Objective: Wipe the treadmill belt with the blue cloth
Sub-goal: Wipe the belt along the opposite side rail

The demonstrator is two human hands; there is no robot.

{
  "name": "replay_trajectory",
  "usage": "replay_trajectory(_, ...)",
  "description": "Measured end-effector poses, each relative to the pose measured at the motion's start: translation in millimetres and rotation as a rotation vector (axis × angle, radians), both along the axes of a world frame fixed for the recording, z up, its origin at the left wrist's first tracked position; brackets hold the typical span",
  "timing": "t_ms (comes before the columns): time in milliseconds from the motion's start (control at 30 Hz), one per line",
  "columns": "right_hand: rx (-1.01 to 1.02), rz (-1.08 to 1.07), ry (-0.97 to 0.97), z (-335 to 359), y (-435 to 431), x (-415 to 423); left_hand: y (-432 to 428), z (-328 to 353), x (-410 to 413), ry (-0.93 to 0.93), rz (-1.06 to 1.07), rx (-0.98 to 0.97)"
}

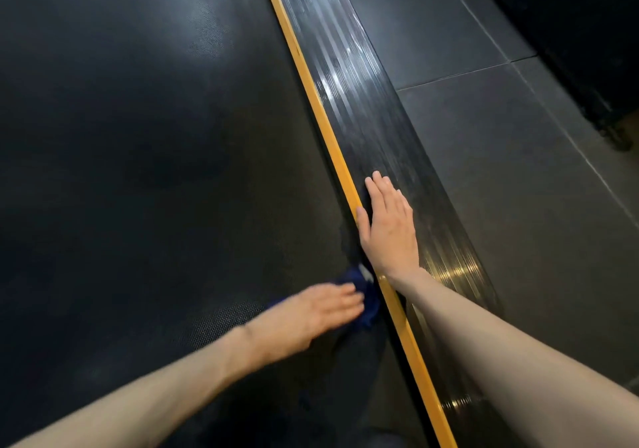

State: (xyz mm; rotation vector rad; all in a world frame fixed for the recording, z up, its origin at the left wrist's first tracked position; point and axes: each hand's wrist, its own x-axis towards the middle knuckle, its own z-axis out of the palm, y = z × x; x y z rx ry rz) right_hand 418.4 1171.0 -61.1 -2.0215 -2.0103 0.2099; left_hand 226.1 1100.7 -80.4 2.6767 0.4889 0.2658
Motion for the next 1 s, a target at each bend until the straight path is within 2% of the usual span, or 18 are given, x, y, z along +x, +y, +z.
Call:
replay_trajectory(67, -0.012, 0.009, 0.003, 1.4, 0.3, 1.1, -10.7, -1.3, -11.1, 0.078, -0.081, 0.125)
replay_trajectory(100, -0.023, 0.014, 0.004, 1.7, 0.6, 1.6, -2.5, -1.9, -18.2, 0.081, -0.047, 0.133)
replay_trajectory(167, -0.055, 0.018, 0.009, 2.1, 1.6, 2.1, 36.2, -0.4, -37.7, 0.047, 0.100, 0.081)
replay_trajectory(267, -0.105, 0.012, 0.029, 2.4, 4.6, 0.8, 86.4, 1.9, -74.1, 0.085, 0.518, 0.099)
replay_trajectory(333, -0.135, -0.001, 0.065, 4.7, 6.3, -1.5, 91.5, 0.6, -75.0, 0.136, 0.730, 0.016)
replay_trajectory(400, -0.112, -0.043, 0.149, 12.8, 6.2, -7.2, 67.3, -6.1, -53.5, 0.062, 0.820, -0.061)
replay_trajectory(467, 0.039, -0.039, 0.246, 26.6, 1.1, -19.9, 28.3, -4.2, -22.1, -0.071, 0.780, -0.135)
replay_trajectory(500, 0.116, 0.005, 0.285, 33.7, -3.9, -30.0, 12.8, -2.4, -10.2, -0.130, 0.775, -0.194)
replay_trajectory(567, 0.147, 0.100, 0.348, 42.7, -20.4, -57.1, 1.8, 10.6, -0.9, -0.210, 0.888, -0.463)
replay_trajectory(633, 0.063, 0.135, 0.327, 40.6, -44.0, -87.2, 10.4, 28.9, -12.2, -0.368, 0.959, -0.803)
replay_trajectory(700, -0.106, 0.118, 0.248, 29.7, -68.0, -114.8, 19.2, 48.0, -35.6, -0.539, 1.075, -0.954)
replay_trajectory(800, -0.304, 0.044, 0.201, 4.5, -83.7, -142.0, 11.8, 64.9, -76.3, -0.615, 1.283, -0.892)
replay_trajectory(900, -0.223, 0.050, 0.168, -14.9, -73.9, -158.7, -9.8, 66.3, -119.0, -0.514, 1.442, -0.880)
replay_trajectory(1000, -0.196, 0.069, 0.249, -15.7, -52.2, -175.8, -41.8, 64.0, -165.6, -0.399, 1.615, -0.806)
